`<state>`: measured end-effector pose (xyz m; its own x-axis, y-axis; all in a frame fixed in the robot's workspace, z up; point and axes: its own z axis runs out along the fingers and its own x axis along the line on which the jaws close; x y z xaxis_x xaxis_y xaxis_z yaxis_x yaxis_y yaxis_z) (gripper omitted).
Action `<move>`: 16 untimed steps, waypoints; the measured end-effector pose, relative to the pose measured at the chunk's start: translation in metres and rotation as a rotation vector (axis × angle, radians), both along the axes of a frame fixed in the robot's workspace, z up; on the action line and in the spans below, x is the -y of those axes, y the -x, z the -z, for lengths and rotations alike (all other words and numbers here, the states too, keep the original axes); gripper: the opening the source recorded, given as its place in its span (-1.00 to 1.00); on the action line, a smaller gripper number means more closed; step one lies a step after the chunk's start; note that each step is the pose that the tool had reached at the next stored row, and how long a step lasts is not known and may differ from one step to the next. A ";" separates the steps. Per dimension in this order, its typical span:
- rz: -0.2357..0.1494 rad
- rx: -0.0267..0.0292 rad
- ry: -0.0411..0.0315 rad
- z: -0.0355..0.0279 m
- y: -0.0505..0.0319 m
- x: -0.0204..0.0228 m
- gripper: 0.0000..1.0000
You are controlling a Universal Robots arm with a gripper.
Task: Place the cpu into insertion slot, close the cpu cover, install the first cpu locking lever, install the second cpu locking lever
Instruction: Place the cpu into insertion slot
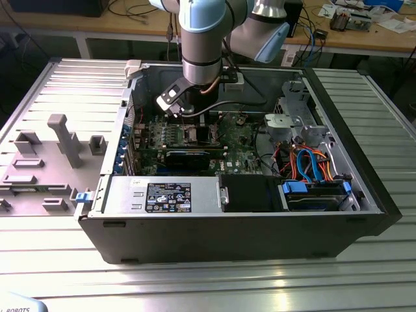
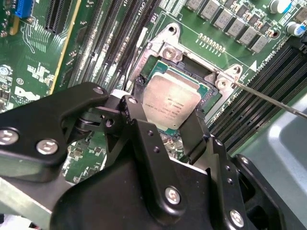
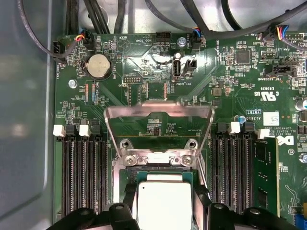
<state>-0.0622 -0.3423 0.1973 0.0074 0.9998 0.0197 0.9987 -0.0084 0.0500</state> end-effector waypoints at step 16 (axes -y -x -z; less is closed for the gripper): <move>0.003 -0.0008 -0.0162 0.0014 0.0000 -0.0020 0.08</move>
<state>-0.0622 -0.3402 0.1959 0.0106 0.9993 0.0358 0.9987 -0.0124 0.0490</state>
